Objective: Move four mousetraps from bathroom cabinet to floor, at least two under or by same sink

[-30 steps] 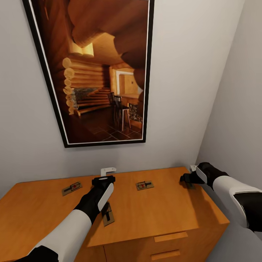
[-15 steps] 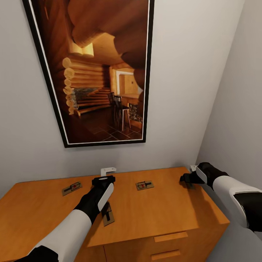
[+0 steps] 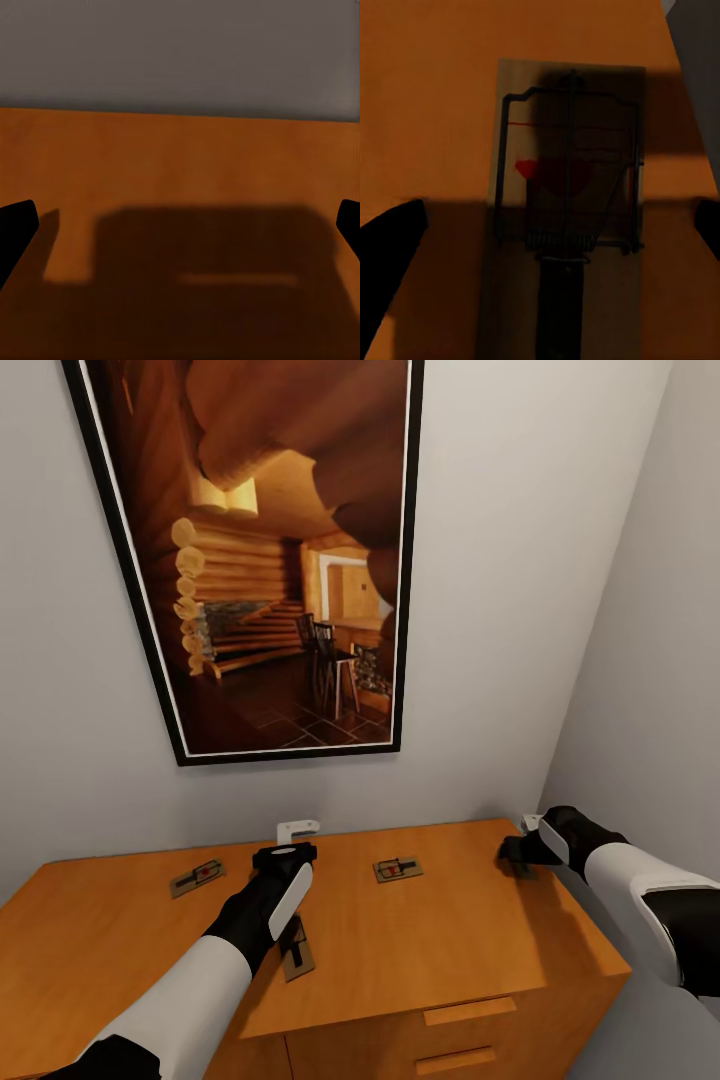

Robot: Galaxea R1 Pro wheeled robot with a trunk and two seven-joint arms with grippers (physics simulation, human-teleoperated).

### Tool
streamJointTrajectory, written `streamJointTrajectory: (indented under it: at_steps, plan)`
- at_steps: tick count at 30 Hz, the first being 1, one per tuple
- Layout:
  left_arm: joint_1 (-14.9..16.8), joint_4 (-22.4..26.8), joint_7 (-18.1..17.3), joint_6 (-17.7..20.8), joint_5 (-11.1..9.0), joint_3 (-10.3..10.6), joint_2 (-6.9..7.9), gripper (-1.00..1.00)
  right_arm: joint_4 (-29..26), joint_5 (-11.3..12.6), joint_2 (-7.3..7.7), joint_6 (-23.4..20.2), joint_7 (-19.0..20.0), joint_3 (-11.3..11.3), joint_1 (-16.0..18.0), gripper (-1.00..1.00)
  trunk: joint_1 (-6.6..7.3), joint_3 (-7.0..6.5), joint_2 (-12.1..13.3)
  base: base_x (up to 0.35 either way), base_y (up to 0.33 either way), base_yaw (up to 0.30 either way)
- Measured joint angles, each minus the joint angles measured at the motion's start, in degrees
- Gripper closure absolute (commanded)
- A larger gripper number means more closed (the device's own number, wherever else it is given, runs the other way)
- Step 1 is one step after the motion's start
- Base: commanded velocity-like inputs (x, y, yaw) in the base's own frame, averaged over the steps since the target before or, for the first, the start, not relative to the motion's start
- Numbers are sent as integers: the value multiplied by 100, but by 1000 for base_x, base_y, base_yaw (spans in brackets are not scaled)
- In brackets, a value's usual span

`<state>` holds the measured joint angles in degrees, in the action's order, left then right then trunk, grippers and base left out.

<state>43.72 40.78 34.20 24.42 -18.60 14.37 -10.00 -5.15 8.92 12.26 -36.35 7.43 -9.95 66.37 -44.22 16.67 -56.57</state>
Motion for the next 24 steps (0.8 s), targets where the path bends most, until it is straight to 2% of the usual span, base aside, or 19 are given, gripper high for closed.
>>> streamJointTrajectory:
  at_steps: [24]
  plan:
    - [0, -3, 0, 5, 0, 0, 0, -100, -2, 16, -1, -4, 7, 2, 0, 100, 0, 0, 0, 0, 0, 0]
